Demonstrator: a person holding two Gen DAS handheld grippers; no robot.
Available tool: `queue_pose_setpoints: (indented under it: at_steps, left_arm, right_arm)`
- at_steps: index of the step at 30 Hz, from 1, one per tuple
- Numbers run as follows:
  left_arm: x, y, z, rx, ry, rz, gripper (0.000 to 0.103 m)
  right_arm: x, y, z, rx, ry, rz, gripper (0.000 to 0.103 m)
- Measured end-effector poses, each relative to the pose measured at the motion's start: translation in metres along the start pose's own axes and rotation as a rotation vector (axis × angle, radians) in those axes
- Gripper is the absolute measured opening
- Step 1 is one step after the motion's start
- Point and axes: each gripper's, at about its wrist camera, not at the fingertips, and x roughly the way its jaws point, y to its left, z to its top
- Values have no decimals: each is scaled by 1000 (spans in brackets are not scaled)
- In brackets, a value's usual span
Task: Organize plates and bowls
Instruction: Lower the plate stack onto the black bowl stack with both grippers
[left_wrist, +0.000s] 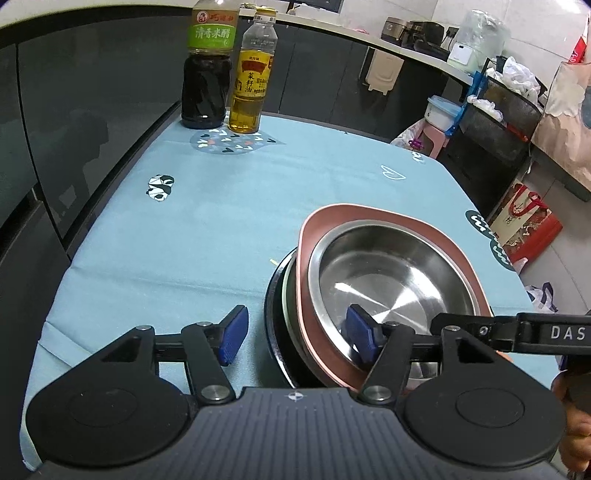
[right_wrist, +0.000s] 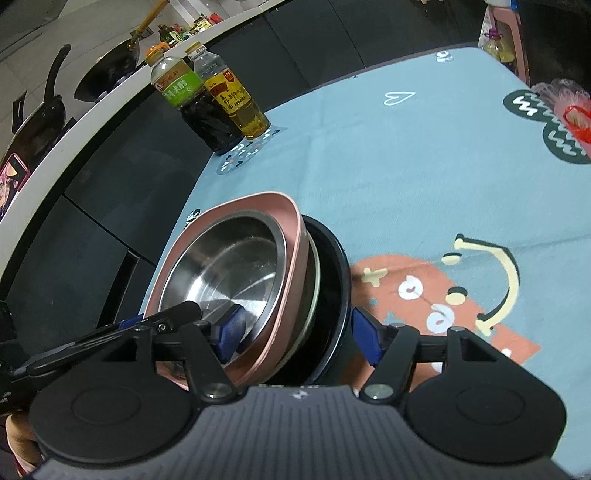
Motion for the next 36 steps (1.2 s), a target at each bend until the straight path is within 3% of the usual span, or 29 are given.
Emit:
queue_pose_setpoints:
  at_steps: [7, 14, 20, 23, 36]
  left_arm:
    - [3, 6, 0, -20, -8, -16, 61]
    - [9, 17, 1, -115, 25, -81, 65]
    - [11, 11, -2, -91, 21, -101, 69]
    - [14, 7, -4, -74, 23, -146, 67]
    - [10, 4, -6, -54, -1, -133, 59]
  right_arm:
    - [8, -2, 0, 18, 25, 20, 51]
    - [9, -3, -1, 21, 21, 29, 52]
    - [8, 0, -1, 2, 3, 12, 52]
    - [6, 4, -3, -29, -9, 0, 50]
    - [7, 10, -4, -65, -35, -37, 49]
